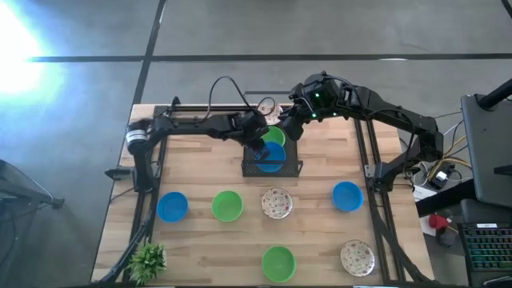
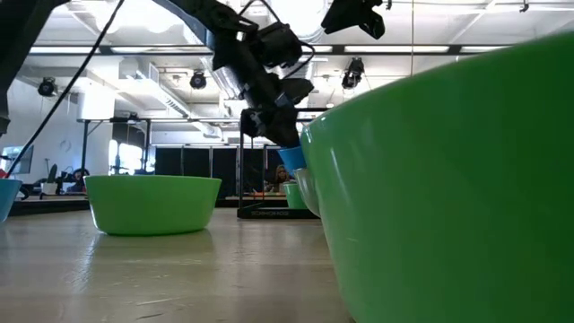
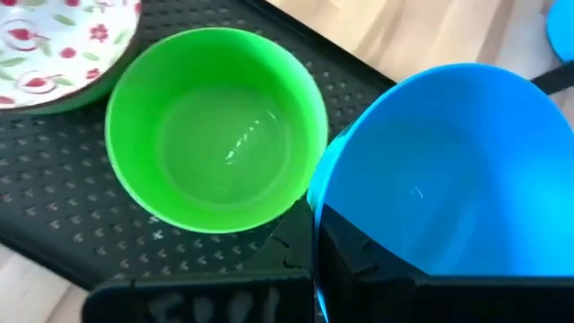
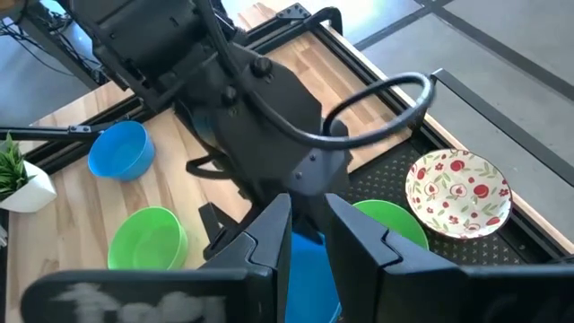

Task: Pick & Place Mini bowls
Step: Put the top blue bowl on the shelf

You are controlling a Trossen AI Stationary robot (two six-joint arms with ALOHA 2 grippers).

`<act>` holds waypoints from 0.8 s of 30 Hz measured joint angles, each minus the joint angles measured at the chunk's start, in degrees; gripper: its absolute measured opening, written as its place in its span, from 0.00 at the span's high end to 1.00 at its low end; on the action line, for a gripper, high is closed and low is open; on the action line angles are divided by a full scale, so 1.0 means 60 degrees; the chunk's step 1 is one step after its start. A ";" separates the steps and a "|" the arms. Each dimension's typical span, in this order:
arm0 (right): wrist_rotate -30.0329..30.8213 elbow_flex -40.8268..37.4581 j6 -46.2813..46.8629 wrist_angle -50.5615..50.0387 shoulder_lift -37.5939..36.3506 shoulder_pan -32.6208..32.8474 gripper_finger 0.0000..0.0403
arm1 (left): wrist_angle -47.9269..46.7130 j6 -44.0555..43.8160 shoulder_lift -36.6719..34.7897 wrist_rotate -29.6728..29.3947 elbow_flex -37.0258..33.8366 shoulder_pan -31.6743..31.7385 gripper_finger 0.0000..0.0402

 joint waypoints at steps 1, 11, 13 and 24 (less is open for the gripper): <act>-0.0003 0.0000 0.0004 0.0000 0.0000 0.0000 0.84 | -0.0231 0.0071 0.0088 0.0079 0.0167 -0.0004 1.00; -0.0002 0.0000 0.0029 0.0001 0.0000 0.0000 0.84 | -0.1582 0.0676 0.0907 0.0692 0.1190 -0.0004 1.00; 0.0000 0.0000 0.0029 0.0000 0.0000 0.0000 0.84 | -0.1568 0.0657 0.1030 0.1090 0.1231 -0.0004 1.00; 0.0000 0.0000 0.0025 0.0004 0.0000 0.0000 0.84 | -0.1766 0.0952 0.1033 0.1470 0.1187 -0.0015 1.00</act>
